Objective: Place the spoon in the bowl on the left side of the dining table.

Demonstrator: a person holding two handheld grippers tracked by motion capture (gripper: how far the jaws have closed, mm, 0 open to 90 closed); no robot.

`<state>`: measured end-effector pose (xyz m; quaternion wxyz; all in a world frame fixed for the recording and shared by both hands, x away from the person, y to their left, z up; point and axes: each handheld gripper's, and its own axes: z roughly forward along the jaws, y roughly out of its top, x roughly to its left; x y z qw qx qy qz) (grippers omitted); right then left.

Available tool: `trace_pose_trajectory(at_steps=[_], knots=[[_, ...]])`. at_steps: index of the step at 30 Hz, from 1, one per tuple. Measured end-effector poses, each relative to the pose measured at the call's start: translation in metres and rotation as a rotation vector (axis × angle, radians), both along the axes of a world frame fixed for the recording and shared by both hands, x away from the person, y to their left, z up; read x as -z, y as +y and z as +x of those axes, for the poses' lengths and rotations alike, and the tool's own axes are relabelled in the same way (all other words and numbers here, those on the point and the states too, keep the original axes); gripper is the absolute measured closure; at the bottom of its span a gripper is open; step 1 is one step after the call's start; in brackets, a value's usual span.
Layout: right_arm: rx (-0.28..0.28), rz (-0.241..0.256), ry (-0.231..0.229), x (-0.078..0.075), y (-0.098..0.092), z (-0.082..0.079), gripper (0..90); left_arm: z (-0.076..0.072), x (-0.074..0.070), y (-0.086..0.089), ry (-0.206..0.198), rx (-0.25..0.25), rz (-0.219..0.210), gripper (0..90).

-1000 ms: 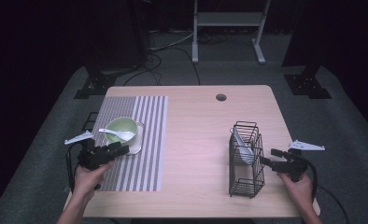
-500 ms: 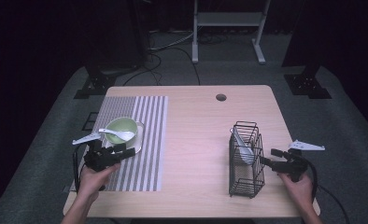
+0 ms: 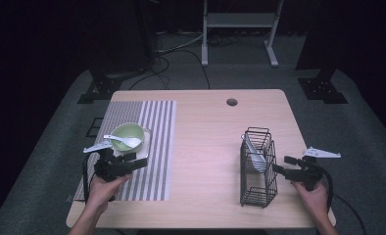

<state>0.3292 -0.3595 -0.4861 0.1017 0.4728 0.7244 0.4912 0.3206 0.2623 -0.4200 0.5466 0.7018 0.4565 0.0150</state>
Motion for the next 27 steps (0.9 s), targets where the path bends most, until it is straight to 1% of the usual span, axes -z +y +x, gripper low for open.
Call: trace_pose_trajectory(at_steps=[3,7,14,27], knots=[[0.002,0.002,0.001,0.0,0.0,0.0,17.4,-0.001,0.001,-0.005,0.008,0.014,-0.004,18.6],[0.001,0.0,0.0,0.0,0.0,0.0,17.4,-0.002,0.001,-0.009,0.005,0.023,-0.001,18.2],[0.0,0.0,-0.001,0.0,0.0,0.0,17.4,-0.002,0.005,-0.015,0.009,0.041,0.016,18.1],[0.001,0.001,0.004,0.0,0.0,0.0,17.4,-0.006,0.011,-0.028,0.014,0.072,0.028,18.1]])
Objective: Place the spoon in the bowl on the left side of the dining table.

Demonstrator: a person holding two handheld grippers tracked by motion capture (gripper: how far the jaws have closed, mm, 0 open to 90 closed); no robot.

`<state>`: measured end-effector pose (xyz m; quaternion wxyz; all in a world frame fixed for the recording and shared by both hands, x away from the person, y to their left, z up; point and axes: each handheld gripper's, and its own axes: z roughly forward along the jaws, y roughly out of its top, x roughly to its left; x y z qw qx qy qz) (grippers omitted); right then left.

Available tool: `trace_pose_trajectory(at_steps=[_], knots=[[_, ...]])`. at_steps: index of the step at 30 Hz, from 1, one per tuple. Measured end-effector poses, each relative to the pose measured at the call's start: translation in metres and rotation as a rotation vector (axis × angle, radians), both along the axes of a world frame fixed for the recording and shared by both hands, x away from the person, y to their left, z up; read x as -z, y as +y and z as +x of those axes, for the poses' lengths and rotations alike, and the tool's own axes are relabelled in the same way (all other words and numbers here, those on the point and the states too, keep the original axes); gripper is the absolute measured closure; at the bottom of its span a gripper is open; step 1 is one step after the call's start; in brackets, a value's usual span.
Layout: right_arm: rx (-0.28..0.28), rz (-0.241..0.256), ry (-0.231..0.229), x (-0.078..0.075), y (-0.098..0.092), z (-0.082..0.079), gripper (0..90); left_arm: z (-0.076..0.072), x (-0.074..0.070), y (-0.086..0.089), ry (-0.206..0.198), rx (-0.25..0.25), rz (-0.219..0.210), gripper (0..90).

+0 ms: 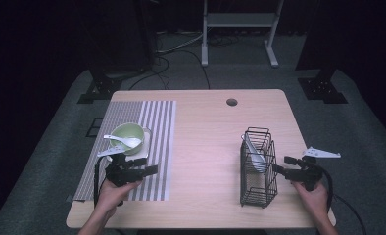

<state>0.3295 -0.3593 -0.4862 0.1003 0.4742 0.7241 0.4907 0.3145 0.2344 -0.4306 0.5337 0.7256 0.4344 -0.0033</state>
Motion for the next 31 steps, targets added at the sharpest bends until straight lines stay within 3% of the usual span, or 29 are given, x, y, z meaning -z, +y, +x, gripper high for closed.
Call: trace_pose_trajectory(at_steps=[14,31], knots=[[0.0,-0.001,-0.001,0.0,0.0,0.0,17.5,-0.002,0.008,-0.015,0.025,0.038,-0.005,18.1],[0.001,-0.001,-0.004,0.0,0.0,-0.001,17.4,-0.008,0.015,-0.024,0.014,0.05,0.021,17.6]])
